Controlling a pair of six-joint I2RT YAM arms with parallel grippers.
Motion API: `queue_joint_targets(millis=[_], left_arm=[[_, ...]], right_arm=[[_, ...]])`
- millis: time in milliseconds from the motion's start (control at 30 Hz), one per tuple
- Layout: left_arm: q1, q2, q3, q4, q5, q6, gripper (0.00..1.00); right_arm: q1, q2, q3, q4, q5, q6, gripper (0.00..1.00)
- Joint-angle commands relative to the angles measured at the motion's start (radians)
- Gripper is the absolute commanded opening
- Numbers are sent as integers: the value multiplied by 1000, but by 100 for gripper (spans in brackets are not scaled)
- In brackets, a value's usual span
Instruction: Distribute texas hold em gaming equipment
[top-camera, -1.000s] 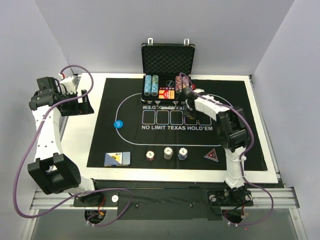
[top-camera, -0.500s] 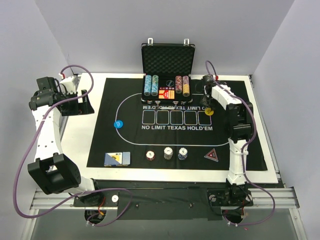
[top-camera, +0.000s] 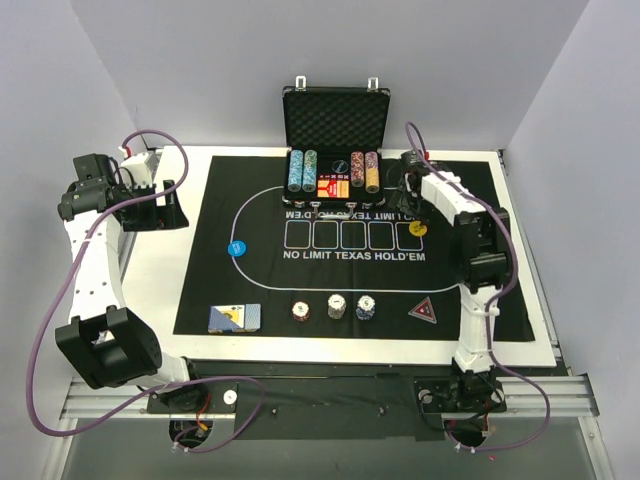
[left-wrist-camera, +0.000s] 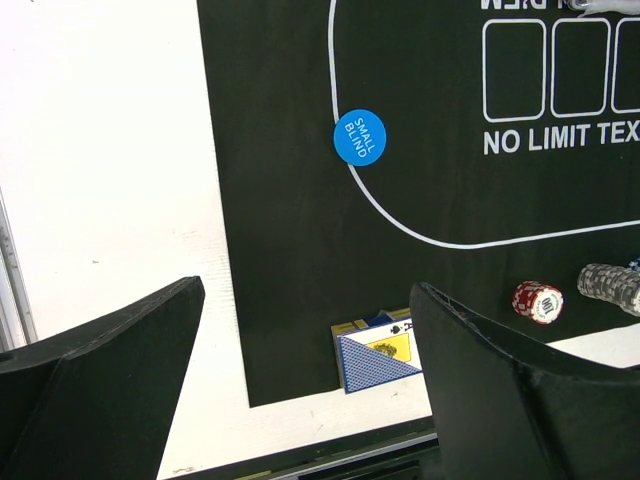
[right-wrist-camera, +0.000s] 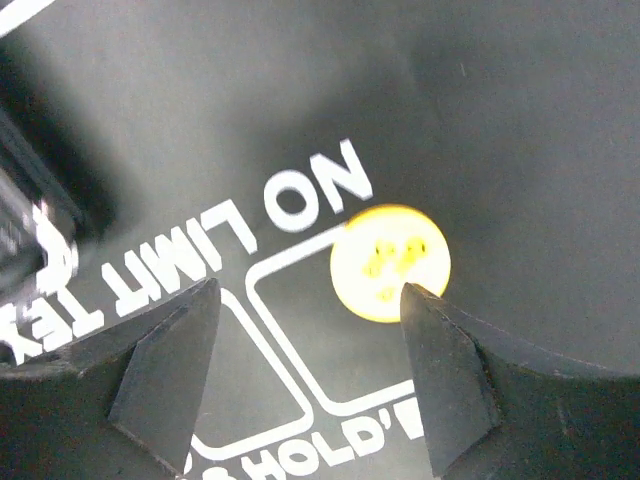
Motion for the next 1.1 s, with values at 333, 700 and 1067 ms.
queue_joint_targets(millis=[333, 700, 1067], left_arm=[[10, -39, 0, 9, 23, 17, 96], [11, -31, 23, 0, 6, 14, 96], [10, -11, 39, 1, 14, 5, 96]], right_arm=[[14, -280, -415, 95, 8, 27, 53], [-26, -170, -331, 84, 5, 21, 36], [-81, -86, -188, 23, -9, -8, 32]])
